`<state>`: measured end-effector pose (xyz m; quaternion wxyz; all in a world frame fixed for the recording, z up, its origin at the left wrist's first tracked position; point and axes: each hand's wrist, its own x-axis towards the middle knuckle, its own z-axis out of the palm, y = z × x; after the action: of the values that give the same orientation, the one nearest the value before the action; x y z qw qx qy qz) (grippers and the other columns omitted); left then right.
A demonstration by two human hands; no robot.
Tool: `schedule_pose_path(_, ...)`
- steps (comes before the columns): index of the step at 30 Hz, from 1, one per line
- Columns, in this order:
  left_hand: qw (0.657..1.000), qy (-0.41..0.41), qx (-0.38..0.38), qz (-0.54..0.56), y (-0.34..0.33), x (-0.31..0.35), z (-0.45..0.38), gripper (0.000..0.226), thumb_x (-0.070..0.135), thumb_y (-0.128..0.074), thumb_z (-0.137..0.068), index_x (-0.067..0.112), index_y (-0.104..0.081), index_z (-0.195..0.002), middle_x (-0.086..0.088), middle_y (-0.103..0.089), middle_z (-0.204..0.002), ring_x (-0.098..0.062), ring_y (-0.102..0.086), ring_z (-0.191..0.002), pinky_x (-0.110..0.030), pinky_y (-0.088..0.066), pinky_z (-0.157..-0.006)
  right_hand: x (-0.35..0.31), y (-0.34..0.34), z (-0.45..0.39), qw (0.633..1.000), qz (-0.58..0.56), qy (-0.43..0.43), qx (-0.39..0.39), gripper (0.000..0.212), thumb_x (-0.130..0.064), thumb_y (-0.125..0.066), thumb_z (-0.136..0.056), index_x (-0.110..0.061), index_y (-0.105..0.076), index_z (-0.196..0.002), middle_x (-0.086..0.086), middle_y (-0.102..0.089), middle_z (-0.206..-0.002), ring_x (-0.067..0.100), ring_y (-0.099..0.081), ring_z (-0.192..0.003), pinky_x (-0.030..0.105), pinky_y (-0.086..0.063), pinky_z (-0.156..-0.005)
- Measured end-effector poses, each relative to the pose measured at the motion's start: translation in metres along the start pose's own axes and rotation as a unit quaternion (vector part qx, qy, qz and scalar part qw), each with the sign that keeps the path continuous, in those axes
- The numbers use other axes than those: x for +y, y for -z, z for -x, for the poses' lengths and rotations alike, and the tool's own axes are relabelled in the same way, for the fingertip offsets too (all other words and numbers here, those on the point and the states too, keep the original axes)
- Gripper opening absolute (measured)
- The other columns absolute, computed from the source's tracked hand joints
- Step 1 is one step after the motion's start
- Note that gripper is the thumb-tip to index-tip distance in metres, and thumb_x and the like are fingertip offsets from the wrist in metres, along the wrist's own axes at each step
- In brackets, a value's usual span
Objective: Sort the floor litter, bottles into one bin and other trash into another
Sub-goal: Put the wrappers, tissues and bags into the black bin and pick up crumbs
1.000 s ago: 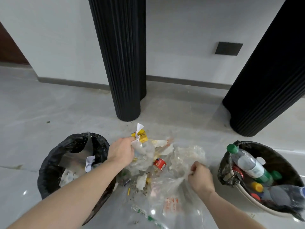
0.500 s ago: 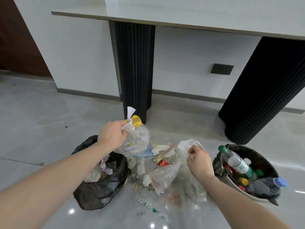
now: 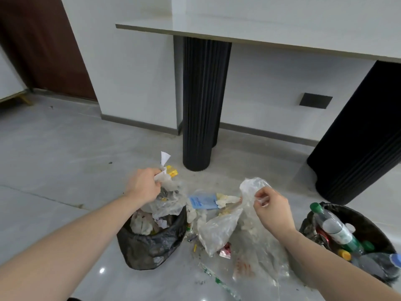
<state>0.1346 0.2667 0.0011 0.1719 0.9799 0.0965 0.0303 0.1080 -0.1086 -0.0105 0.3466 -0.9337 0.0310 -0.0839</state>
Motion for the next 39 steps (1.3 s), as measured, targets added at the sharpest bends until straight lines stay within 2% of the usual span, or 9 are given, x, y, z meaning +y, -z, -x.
schedule_pose_path(6,0.99,0.019,-0.088,-0.106,-0.019,-0.029,-0.001,0.022,0.018,-0.068,-0.082,0.028,-0.067,-0.102,0.001,-0.069,-0.094,-0.025,-0.067,-0.087,-0.034,-0.057,-0.071,-0.03,-0.01,-0.006,0.999,-0.042,0.006,0.004,0.019,-0.008,-0.063,-0.084,-0.027,-0.063,-0.082,-0.013,-0.066,-0.083,0.005,-0.061,-0.08,0.024,-0.048,-0.068)
schedule_pose_path(12,0.934,-0.012,-0.287,-0.212,-0.037,-0.042,-0.001,0.057,0.027,-0.059,-0.09,0.028,-0.048,-0.145,-0.006,-0.056,-0.139,-0.028,-0.058,-0.121,-0.039,-0.05,-0.1,-0.059,-0.027,-0.014,0.998,-0.062,0.026,0.0,0.021,-0.008,-0.066,-0.084,-0.029,-0.062,-0.081,-0.013,-0.066,-0.083,0.005,-0.061,-0.079,0.021,-0.048,-0.068)
schedule_pose_path(15,0.925,-0.001,-0.35,-0.15,-0.043,-0.056,0.0,0.059,0.023,-0.056,-0.091,0.029,-0.046,-0.149,-0.006,-0.045,-0.152,-0.029,-0.05,-0.133,-0.035,-0.042,-0.11,-0.076,-0.037,-0.019,0.997,-0.074,0.036,-0.004,0.021,-0.009,-0.067,-0.084,-0.029,-0.063,-0.083,-0.013,-0.066,-0.085,0.003,-0.061,-0.079,0.017,-0.046,-0.068)
schedule_pose_path(19,0.977,0.006,-0.212,0.0,-0.025,-0.07,-0.006,0.044,0.009,-0.05,-0.089,0.031,-0.067,-0.124,-0.003,-0.065,-0.13,-0.019,-0.064,-0.108,-0.027,-0.052,-0.086,-0.107,-0.052,-0.031,0.993,-0.109,0.046,0.0,0.018,-0.009,-0.067,-0.085,-0.027,-0.064,-0.086,-0.012,-0.066,-0.086,0.001,-0.06,-0.081,0.015,-0.044,-0.07)
schedule_pose_path(21,0.988,0.024,-0.153,-0.002,-0.014,-0.08,-0.007,0.043,0.005,-0.051,-0.088,0.027,-0.069,-0.121,-0.001,-0.066,-0.128,-0.02,-0.062,-0.111,-0.027,-0.05,-0.086,-0.125,-0.062,-0.036,0.991,-0.123,0.06,0.0,0.016,-0.01,-0.066,-0.085,-0.026,-0.064,-0.087,-0.012,-0.066,-0.087,0.001,-0.06,-0.082,0.013,-0.043,-0.07)
schedule_pose_path(24,0.989,0.054,-0.129,-0.039,-0.005,-0.102,-0.003,0.04,0.005,-0.053,-0.087,0.026,-0.069,-0.117,0.001,-0.065,-0.127,-0.022,-0.06,-0.114,-0.031,-0.051,-0.092,-0.154,-0.082,-0.044,0.986,-0.141,0.088,0.004,0.017,-0.009,-0.065,-0.086,-0.025,-0.064,-0.088,-0.011,-0.065,-0.089,0.002,-0.06,-0.083,0.012,-0.043,-0.071)
schedule_pose_path(27,0.986,0.074,-0.137,-0.065,-0.001,-0.121,0.0,0.035,0.01,-0.053,-0.083,0.032,-0.068,-0.106,0.004,-0.063,-0.12,-0.022,-0.059,-0.109,-0.03,-0.049,-0.084,-0.178,-0.115,-0.047,0.98,-0.15,0.13,-0.003,0.019,-0.008,-0.062,-0.086,-0.026,-0.063,-0.087,-0.013,-0.062,-0.089,0.006,-0.059,-0.086,0.02,-0.049,-0.074)
schedule_pose_path(32,0.986,0.113,-0.091,-0.08,0.006,-0.142,-0.004,0.036,0.015,-0.055,-0.086,0.032,-0.067,-0.115,0.003,-0.062,-0.126,-0.025,-0.058,-0.115,-0.032,-0.049,-0.088,-0.194,-0.177,-0.03,0.974,-0.105,0.185,-0.08,0.018,-0.007,-0.057,-0.09,-0.024,-0.062,-0.09,-0.015,-0.057,-0.092,0.004,-0.055,-0.085,0.024,-0.052,-0.072)
schedule_pose_path(39,0.992,0.112,-0.049,0.015,0.006,-0.146,-0.007,0.053,0.003,-0.051,-0.081,0.024,-0.061,-0.129,-0.002,-0.053,-0.139,-0.027,-0.054,-0.122,-0.04,-0.047,-0.102,-0.171,-0.247,0.003,0.962,-0.017,0.128,-0.239,0.027,0.0,-0.047,-0.091,-0.021,-0.063,-0.086,-0.005,-0.061,-0.096,0.015,-0.061,-0.085,0.031,-0.054,-0.078)
